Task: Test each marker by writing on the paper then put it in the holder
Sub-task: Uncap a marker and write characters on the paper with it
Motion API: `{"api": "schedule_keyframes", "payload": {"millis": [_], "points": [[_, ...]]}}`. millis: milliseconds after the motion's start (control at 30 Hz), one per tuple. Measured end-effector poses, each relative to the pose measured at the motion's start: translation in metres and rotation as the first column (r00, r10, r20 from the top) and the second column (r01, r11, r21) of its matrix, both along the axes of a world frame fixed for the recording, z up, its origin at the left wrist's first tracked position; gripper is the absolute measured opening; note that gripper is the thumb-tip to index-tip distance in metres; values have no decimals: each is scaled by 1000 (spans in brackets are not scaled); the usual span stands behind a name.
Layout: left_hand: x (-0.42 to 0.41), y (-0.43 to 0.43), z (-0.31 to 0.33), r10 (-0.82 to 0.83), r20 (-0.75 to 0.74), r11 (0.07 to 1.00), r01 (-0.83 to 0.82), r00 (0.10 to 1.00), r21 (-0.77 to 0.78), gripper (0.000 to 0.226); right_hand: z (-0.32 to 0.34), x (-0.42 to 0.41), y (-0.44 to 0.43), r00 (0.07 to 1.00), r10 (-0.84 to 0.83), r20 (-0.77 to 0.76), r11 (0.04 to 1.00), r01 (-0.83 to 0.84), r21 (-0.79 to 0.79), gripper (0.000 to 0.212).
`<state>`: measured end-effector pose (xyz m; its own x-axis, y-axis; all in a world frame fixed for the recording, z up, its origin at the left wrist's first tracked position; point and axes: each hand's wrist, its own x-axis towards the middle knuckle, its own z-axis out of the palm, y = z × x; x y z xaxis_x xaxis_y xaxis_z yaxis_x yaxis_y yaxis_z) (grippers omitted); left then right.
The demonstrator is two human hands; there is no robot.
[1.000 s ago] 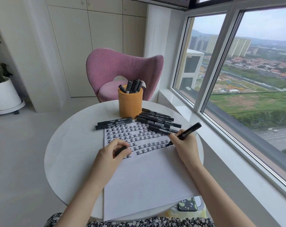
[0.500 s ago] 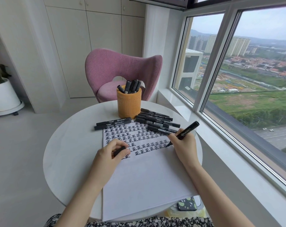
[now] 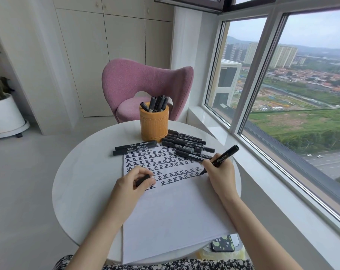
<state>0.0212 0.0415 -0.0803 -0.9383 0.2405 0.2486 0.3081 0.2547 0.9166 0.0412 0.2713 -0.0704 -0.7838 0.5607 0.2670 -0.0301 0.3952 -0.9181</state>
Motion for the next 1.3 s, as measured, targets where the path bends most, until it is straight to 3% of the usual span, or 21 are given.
{"api": "schedule_keyframes", "payload": {"millis": [167, 400, 733, 867, 933, 1067, 1300], "points": [[1, -1, 1, 3, 3, 1000, -3, 1000, 18, 7, 4, 4, 2, 999, -41, 23, 997, 42, -69, 21], [3, -2, 5, 14, -46, 1000, -13, 999, 26, 12, 5, 6, 6, 999, -24, 39, 969, 33, -244, 37], [5, -1, 11, 37, -49, 994, -31, 998, 103, 24, 22, 7, 1, 979, 150, -135, 834, -199, -515, 31], [6, -2, 13, 23, -3, 988, -22, 1000, 155, 30, 32, 10, -21, 955, 256, -152, 797, -297, -526, 27], [7, -1, 13, 8, 9, 982, -9, 1000, 187, 30, 36, 11, -36, 941, 311, -136, 799, -336, -498, 37], [6, -2, 14, -7, 17, 977, 3, 1000, 215, 28, 36, 13, -61, 932, 330, -151, 805, -361, -470, 46], [5, -1, 13, -9, 15, 976, 6, 1000, 219, 27, 31, 11, -81, 931, 324, -165, 805, -363, -469, 42]]}}
